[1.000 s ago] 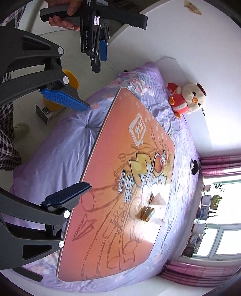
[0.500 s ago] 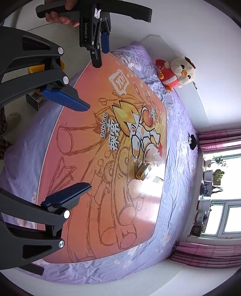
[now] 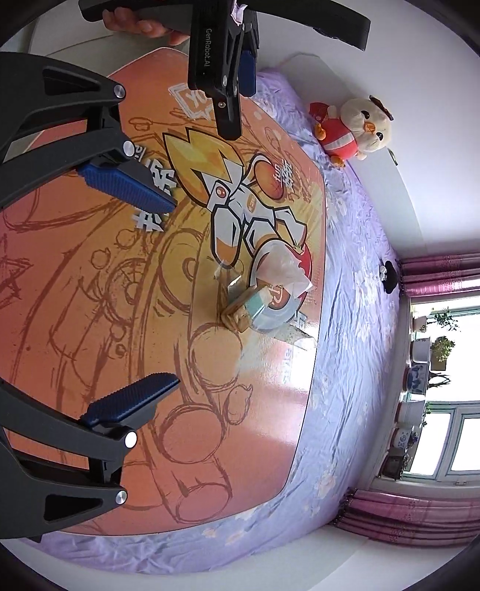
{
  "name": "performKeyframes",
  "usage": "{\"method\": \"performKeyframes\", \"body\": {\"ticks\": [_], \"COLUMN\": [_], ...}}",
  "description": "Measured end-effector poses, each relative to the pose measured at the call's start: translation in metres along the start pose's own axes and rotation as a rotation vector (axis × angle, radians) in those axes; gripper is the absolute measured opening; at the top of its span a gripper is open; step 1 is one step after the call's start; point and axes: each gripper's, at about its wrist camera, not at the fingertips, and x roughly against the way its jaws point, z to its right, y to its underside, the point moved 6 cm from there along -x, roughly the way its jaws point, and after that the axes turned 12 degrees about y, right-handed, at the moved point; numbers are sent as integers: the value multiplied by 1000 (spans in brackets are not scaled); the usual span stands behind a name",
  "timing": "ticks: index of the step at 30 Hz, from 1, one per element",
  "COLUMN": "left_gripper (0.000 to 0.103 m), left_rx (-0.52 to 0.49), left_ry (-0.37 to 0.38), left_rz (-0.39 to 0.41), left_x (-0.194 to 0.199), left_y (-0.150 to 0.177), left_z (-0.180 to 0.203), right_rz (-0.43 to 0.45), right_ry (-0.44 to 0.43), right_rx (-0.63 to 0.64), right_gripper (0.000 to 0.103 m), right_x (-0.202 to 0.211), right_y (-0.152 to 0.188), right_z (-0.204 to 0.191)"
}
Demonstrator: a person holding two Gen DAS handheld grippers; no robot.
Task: Collect trash
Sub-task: 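Move both open tools back over the orange table, then close left tool on white tissue while right tool grips small box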
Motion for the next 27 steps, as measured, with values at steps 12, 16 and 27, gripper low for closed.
{"method": "performKeyframes", "body": {"ticks": [12,16,27], "left_gripper": [98,98,98], "left_rx": [-8,-6,-41], "left_ry": [-22,-25,-8], "left_rz": [-4,-12,-24], "left_x": [-25,-30,-46], "left_y": [-32,-36,-50], "left_z": [2,2,16], "right_rz": [-29,-25,-37], "right_ry": [-21,-30,12], "right_rx": [62,68,58], "right_gripper": [88,80,23], "right_x": [-54,-65,-67], "right_y": [-31,-42,-40], "right_z": [0,-2,19]}}
